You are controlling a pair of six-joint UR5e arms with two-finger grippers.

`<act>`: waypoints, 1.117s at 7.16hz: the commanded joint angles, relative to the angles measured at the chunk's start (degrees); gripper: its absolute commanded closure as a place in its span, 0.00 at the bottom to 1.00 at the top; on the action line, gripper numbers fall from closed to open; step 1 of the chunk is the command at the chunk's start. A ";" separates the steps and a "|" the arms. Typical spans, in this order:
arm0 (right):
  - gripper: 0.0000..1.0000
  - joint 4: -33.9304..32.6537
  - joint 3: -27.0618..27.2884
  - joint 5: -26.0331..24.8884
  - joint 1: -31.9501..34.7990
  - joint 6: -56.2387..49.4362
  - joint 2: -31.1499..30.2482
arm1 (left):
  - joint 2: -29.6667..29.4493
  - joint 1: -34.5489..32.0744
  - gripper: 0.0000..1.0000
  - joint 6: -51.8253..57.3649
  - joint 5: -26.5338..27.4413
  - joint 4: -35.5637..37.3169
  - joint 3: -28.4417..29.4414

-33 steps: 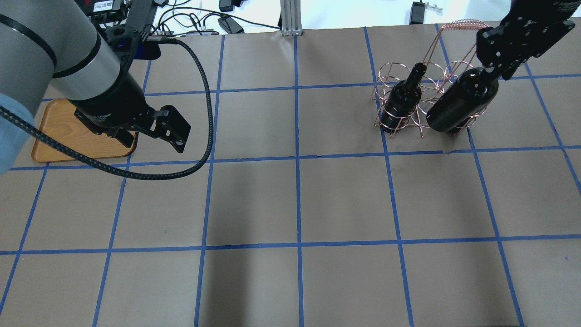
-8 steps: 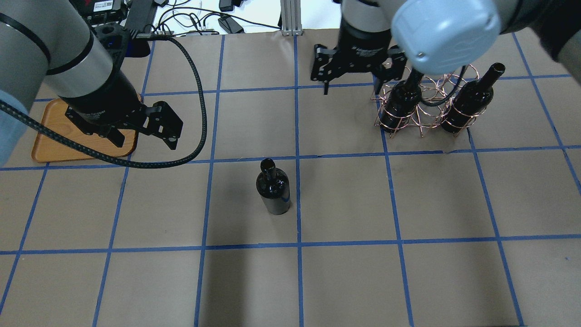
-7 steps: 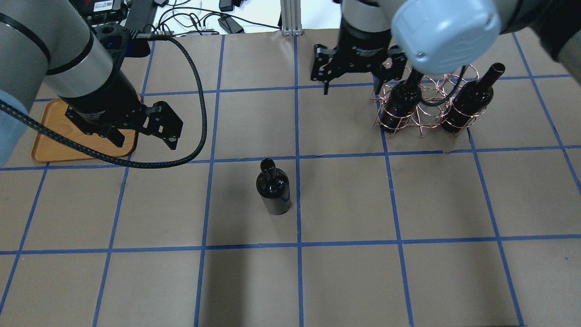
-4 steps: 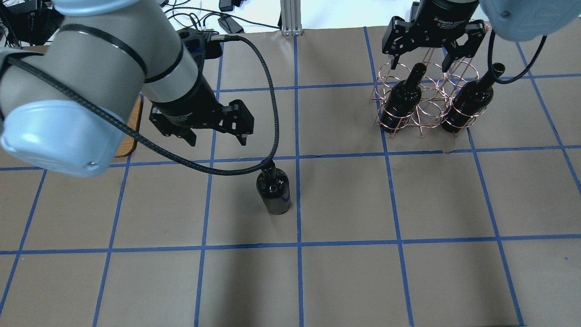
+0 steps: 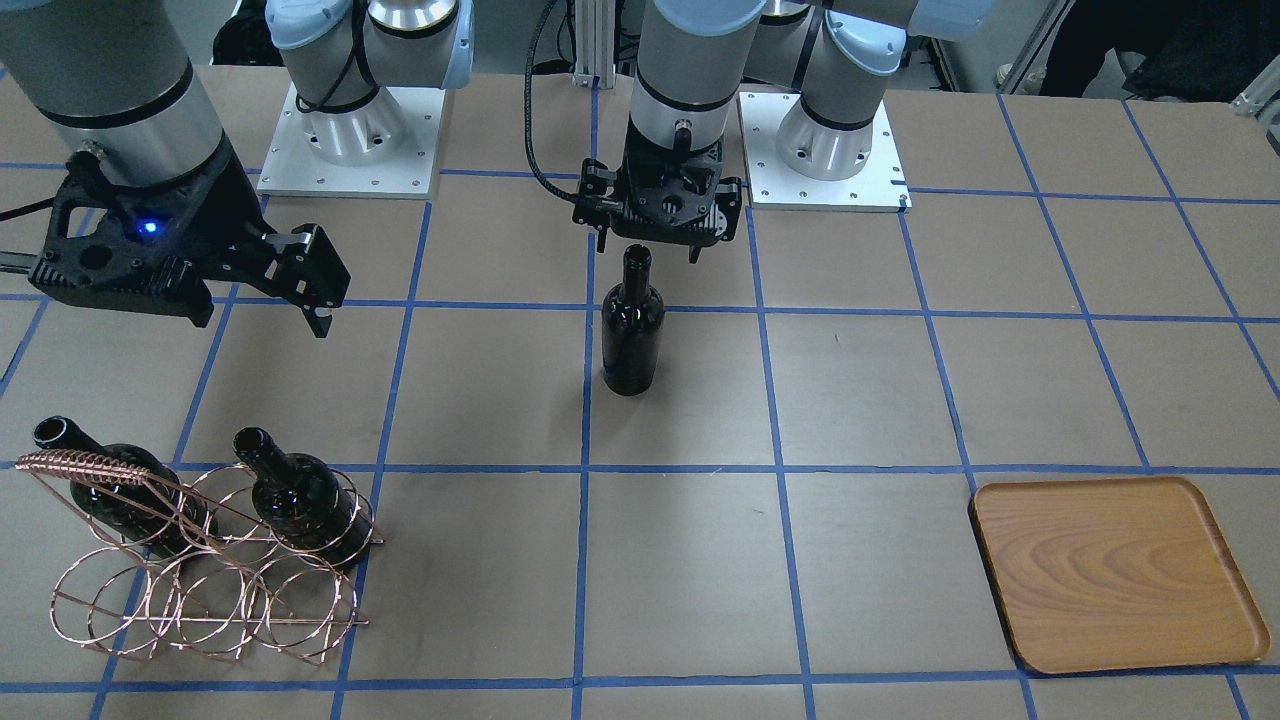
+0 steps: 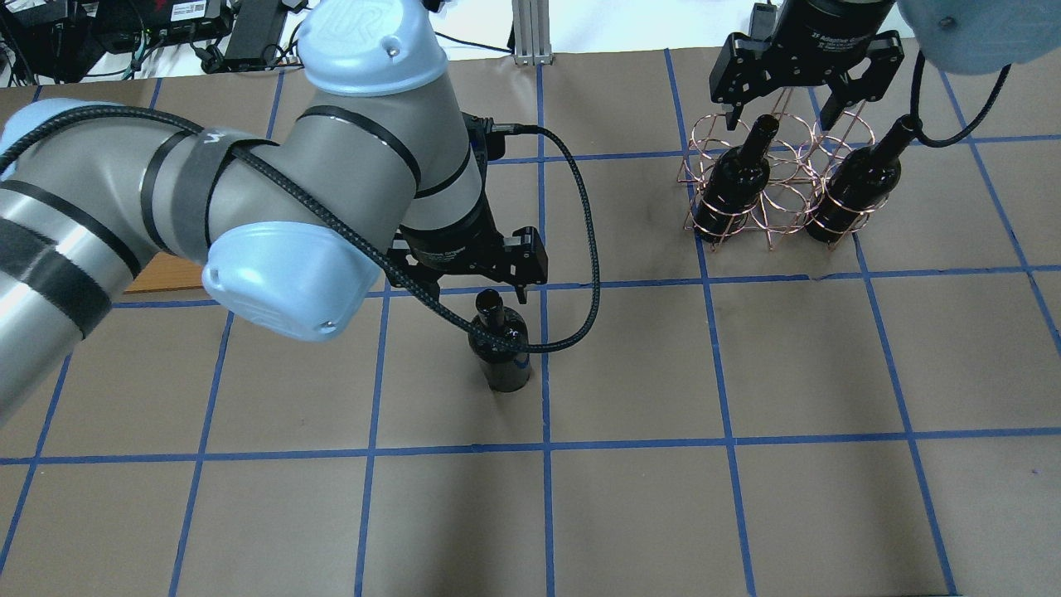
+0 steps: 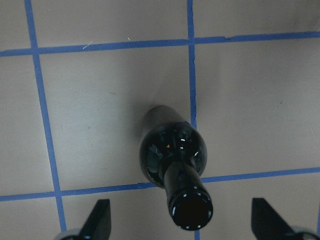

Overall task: Take wine from basket and place on tray
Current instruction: 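Reach the left gripper down to the bottle neck while the right gripper withdraws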

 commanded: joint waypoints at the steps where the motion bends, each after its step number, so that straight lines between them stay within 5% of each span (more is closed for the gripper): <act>1: 0.00 -0.25 2.60 0.53 0.27 0.33 -2.10 | -1.46 -0.35 0.00 -0.77 -0.07 0.02 -0.38; 4: 0.00 -0.34 6.05 0.62 0.27 -2.90 -4.49 | -2.51 -0.44 0.02 -0.59 -0.15 0.02 -0.56; 5: 0.00 -0.43 6.05 0.79 0.27 -4.32 -4.49 | -2.86 -0.44 0.20 -0.85 -0.51 0.02 -0.47; 8: 0.00 -2.61 6.22 0.79 0.27 -4.42 -3.88 | -2.95 -0.44 0.45 -0.42 -0.42 -0.16 -0.56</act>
